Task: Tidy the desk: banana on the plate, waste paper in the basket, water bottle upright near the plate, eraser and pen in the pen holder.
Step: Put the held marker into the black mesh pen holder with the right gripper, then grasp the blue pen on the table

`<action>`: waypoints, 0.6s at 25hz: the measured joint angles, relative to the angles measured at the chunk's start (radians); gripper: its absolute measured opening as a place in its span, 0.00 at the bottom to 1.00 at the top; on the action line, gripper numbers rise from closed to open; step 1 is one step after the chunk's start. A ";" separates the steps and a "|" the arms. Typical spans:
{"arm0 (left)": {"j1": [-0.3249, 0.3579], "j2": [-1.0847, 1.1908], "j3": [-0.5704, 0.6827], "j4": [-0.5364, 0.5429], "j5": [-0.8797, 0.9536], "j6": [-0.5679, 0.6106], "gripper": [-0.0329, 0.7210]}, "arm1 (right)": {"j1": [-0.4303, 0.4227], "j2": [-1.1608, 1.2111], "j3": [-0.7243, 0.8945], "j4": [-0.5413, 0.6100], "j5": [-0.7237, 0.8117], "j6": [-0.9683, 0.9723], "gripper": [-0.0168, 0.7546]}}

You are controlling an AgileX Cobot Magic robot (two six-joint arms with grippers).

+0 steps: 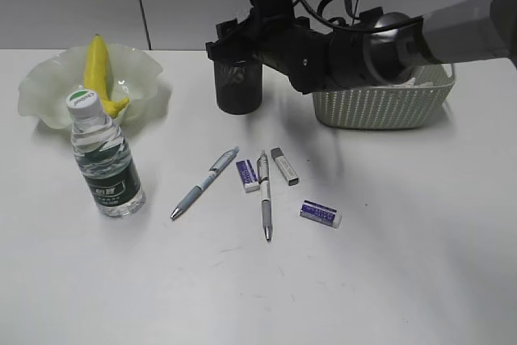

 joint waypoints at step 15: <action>0.000 0.000 0.000 0.000 0.000 0.000 0.69 | 0.000 -0.339 -0.001 -0.052 0.663 -0.032 0.67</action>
